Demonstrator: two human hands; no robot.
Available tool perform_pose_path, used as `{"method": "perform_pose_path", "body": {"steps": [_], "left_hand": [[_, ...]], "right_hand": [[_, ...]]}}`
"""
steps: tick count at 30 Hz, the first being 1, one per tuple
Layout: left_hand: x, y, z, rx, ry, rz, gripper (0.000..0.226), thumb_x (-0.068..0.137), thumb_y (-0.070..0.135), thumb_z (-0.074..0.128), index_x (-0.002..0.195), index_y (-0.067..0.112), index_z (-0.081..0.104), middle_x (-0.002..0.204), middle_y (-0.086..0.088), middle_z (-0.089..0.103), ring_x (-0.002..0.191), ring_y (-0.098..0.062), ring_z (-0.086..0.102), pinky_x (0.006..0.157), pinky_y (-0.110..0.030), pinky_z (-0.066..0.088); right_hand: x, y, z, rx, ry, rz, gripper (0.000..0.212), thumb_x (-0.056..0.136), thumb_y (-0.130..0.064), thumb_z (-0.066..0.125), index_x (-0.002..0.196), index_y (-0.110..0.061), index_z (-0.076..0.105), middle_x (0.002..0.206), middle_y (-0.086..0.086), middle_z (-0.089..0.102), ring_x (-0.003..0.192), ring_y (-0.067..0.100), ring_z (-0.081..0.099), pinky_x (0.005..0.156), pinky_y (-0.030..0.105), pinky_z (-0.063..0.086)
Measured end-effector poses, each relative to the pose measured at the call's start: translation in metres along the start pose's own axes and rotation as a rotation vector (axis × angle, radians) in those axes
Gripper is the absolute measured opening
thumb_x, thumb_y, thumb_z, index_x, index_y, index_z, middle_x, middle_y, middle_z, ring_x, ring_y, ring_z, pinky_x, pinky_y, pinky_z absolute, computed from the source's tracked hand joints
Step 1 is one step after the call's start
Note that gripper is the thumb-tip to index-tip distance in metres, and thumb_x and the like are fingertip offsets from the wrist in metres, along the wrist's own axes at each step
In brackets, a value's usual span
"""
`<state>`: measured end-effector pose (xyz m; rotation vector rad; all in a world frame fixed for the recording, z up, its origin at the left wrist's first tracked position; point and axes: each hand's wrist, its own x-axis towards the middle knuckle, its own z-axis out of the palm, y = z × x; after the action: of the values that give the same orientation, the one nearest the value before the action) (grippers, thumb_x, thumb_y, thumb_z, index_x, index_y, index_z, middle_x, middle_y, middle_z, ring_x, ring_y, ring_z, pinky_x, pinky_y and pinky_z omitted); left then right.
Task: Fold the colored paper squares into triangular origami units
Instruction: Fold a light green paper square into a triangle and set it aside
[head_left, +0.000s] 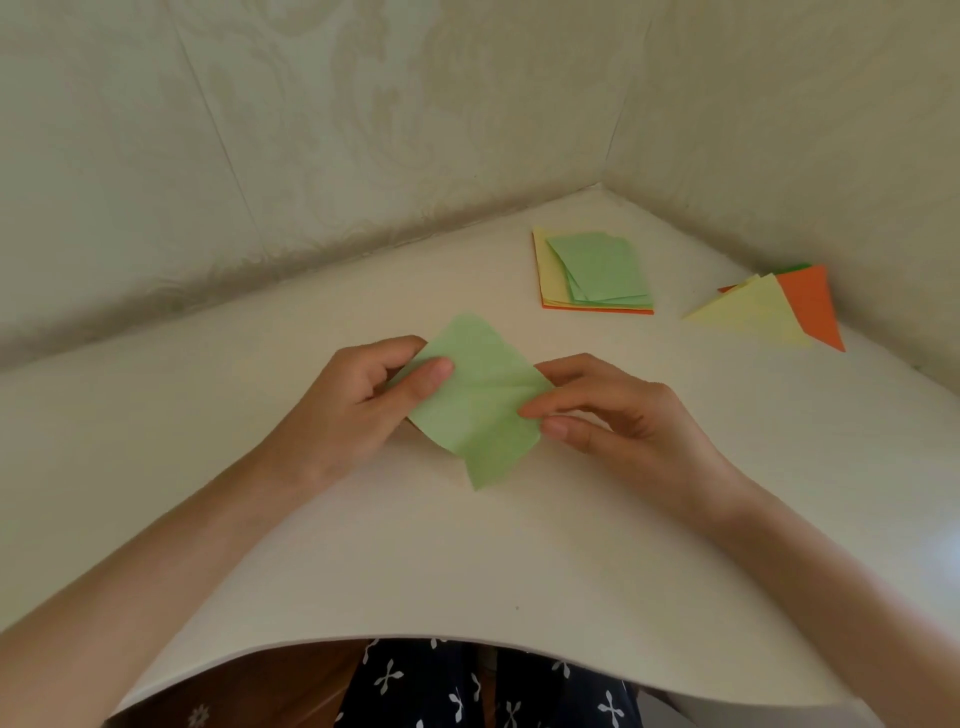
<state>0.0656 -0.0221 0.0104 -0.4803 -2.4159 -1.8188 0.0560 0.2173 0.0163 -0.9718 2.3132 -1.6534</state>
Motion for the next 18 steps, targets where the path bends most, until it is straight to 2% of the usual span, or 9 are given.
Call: {"method": "perform_pose_path", "body": {"steps": [2, 4, 6, 9, 11, 13, 15, 16, 18], "left_hand": [[-0.001, 0.002, 0.003, -0.04, -0.03, -0.01, 0.054, 0.083, 0.045, 0.057, 0.079, -0.009, 0.056, 0.066, -0.02, 0.044, 0.064, -0.017, 0.038, 0.057, -0.028, 0.028], [-0.003, 0.004, 0.004, -0.067, -0.057, -0.034, 0.043, 0.087, 0.036, 0.058, 0.079, -0.006, 0.06, 0.068, -0.016, 0.05, 0.066, -0.016, 0.043, 0.058, -0.025, 0.033], [-0.004, 0.005, 0.005, -0.086, -0.07, -0.051, 0.038, 0.088, 0.033, 0.056, 0.081, -0.004, 0.062, 0.071, -0.023, 0.053, 0.068, -0.017, 0.047, 0.061, -0.025, 0.035], [-0.005, 0.007, 0.006, -0.075, -0.086, -0.06, 0.036, 0.085, 0.042, 0.057, 0.082, 0.007, 0.064, 0.077, -0.026, 0.054, 0.07, -0.017, 0.047, 0.062, -0.026, 0.034], [-0.005, 0.008, 0.006, -0.078, -0.094, -0.082, 0.029, 0.088, 0.038, 0.056, 0.085, 0.01, 0.065, 0.08, -0.025, 0.058, 0.073, -0.018, 0.05, 0.064, -0.026, 0.036], [-0.006, 0.009, 0.006, -0.086, -0.098, -0.099, 0.026, 0.089, 0.033, 0.055, 0.086, 0.01, 0.066, 0.081, -0.025, 0.06, 0.073, -0.018, 0.05, 0.065, -0.027, 0.036], [-0.006, 0.011, 0.007, -0.087, -0.118, -0.106, 0.03, 0.09, 0.033, 0.056, 0.085, 0.005, 0.065, 0.08, -0.027, 0.058, 0.072, -0.018, 0.049, 0.065, -0.028, 0.036], [-0.007, 0.012, 0.008, -0.089, -0.119, -0.113, 0.032, 0.091, 0.031, 0.056, 0.084, 0.001, 0.065, 0.077, -0.022, 0.06, 0.072, -0.016, 0.051, 0.065, -0.026, 0.037], [-0.007, 0.016, 0.011, -0.119, -0.099, -0.138, 0.031, 0.094, 0.028, 0.053, 0.08, 0.004, 0.065, 0.07, -0.001, 0.063, 0.068, -0.004, 0.056, 0.063, -0.014, 0.042]], "right_hand": [[0.0, -0.005, 0.003, 0.101, 0.037, 0.032, 0.01, 0.087, -0.027, 0.065, 0.095, -0.023, 0.07, 0.095, -0.007, 0.067, 0.09, 0.01, 0.063, 0.083, 0.02, 0.047], [0.001, -0.01, 0.005, 0.208, 0.094, 0.055, 0.008, 0.084, -0.016, 0.063, 0.089, -0.013, 0.069, 0.08, -0.01, 0.068, 0.074, 0.003, 0.063, 0.072, 0.016, 0.048], [0.002, -0.012, 0.008, 0.222, 0.137, 0.038, 0.007, 0.08, -0.012, 0.06, 0.086, -0.012, 0.064, 0.073, -0.012, 0.066, 0.064, 0.001, 0.06, 0.064, 0.015, 0.047], [0.003, -0.009, 0.008, 0.232, 0.164, 0.033, 0.012, 0.084, -0.004, 0.062, 0.092, -0.013, 0.061, 0.072, -0.009, 0.065, 0.061, 0.003, 0.059, 0.06, 0.017, 0.047], [0.003, -0.008, 0.007, 0.249, 0.165, 0.049, 0.02, 0.086, -0.001, 0.057, 0.101, -0.015, 0.057, 0.071, -0.003, 0.064, 0.059, 0.007, 0.058, 0.06, 0.019, 0.046], [0.003, -0.008, 0.007, 0.26, 0.184, 0.084, 0.024, 0.09, 0.004, 0.053, 0.105, -0.015, 0.054, 0.068, 0.001, 0.063, 0.057, 0.008, 0.056, 0.058, 0.019, 0.046], [0.004, -0.008, 0.007, 0.254, 0.207, 0.104, 0.023, 0.091, 0.008, 0.049, 0.101, -0.012, 0.056, 0.067, 0.003, 0.063, 0.056, 0.01, 0.057, 0.056, 0.021, 0.047], [0.004, -0.007, 0.008, 0.253, 0.216, 0.107, 0.023, 0.091, 0.009, 0.048, 0.097, -0.011, 0.057, 0.066, 0.004, 0.062, 0.056, 0.011, 0.058, 0.054, 0.022, 0.047], [0.005, -0.008, 0.009, 0.284, 0.242, 0.127, 0.024, 0.091, 0.011, 0.047, 0.091, -0.009, 0.059, 0.064, 0.005, 0.061, 0.053, 0.015, 0.058, 0.05, 0.024, 0.046]]}}
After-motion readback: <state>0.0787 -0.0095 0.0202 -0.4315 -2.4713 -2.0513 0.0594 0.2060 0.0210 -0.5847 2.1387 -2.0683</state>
